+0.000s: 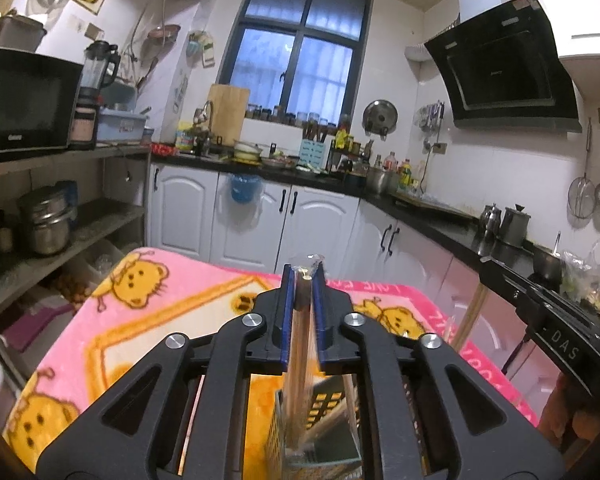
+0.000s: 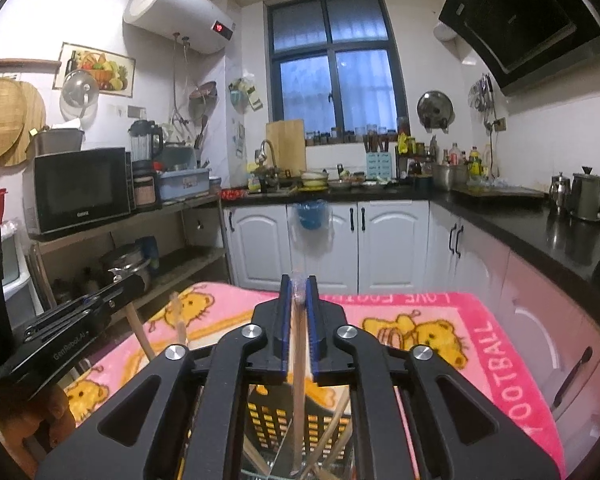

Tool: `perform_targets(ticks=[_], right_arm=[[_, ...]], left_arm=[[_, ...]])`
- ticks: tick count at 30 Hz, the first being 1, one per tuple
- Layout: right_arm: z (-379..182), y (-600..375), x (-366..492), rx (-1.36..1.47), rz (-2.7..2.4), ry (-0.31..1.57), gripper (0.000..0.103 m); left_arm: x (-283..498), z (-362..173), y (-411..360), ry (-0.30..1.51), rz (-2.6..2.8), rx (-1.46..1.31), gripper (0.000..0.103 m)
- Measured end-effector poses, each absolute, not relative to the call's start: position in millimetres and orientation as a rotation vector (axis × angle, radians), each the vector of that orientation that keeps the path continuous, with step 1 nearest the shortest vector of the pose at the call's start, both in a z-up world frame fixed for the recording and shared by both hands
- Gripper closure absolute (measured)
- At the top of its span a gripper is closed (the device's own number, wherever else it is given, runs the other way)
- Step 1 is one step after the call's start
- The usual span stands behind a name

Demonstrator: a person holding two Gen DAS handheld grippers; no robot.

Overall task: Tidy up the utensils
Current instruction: 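Lower the chopsticks into the caddy slots and open both tools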

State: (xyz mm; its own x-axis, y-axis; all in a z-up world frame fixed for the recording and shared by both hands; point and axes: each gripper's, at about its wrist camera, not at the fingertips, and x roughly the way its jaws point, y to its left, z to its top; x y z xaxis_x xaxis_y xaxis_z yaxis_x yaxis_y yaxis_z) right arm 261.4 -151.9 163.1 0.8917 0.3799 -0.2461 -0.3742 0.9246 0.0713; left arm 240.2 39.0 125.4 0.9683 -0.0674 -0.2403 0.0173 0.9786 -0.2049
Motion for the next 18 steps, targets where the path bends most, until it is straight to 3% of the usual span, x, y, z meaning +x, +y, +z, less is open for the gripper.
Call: perform_targets(ticks=[5, 18], right_arm=[[155, -156, 259, 0.026, 0.377, 0.293, 0.085], [142, -168, 237, 0.006, 0.365, 0.378, 0.076]], left_arm=[[237, 122, 39, 0.266, -0.057, -0.206, 0.082], [216, 116, 40, 0.298, -0.082, -0.224, 0.041]])
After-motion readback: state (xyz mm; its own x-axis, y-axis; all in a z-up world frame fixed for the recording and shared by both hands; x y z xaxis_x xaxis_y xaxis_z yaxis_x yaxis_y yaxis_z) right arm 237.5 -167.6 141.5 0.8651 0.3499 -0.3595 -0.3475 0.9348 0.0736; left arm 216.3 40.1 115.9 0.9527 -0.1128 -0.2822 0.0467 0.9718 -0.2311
